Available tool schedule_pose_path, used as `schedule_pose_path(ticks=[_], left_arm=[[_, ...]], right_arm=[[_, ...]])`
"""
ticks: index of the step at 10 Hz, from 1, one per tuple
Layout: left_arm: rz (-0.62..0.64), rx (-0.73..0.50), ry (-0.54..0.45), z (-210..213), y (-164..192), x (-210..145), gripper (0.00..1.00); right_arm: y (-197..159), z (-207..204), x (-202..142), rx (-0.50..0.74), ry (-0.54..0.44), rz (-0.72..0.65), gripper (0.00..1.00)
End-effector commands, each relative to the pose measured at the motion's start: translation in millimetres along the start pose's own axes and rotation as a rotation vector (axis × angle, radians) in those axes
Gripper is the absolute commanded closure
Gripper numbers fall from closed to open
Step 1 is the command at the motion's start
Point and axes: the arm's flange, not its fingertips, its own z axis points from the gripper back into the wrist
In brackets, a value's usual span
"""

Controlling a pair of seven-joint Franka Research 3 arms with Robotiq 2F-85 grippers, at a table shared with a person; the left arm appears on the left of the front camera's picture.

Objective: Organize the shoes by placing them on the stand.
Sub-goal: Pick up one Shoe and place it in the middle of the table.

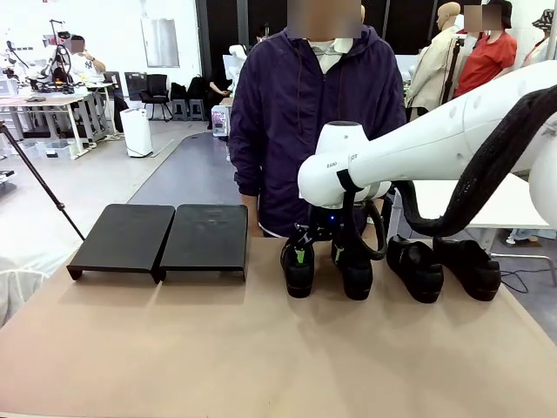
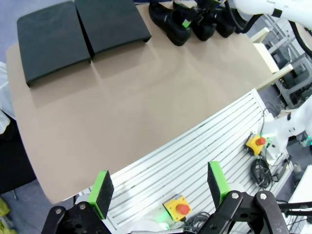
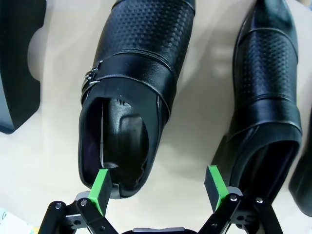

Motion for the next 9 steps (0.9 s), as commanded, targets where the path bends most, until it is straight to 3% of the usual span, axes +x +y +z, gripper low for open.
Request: schedule_pose_path(ticks=[1, 6, 7, 8, 9], left_arm=[[-0.014, -0.015, -0.002, 1, -1, 0, 0.00], [-0.014, -0.015, -0.002, 1, -1, 0, 0.00], [-0.014, -0.015, -0.002, 1, -1, 0, 0.00], [-0.014, -0.015, -0.002, 1, -1, 0, 0.00], [-0.014, -0.015, -0.002, 1, -1, 0, 0.00]], right_arm=[[7, -5, 9, -0.040, 0.007, -0.017, 0.00], [7, -20, 19, -0.061, 0.020, -0.050, 0.00], [7, -20, 18, -0.056, 0.027, -0.045, 0.59], [7, -21, 18, -0.048, 0.029, -0.047, 1.00], [8, -20, 18, -0.044, 0.027, -0.044, 1.00]])
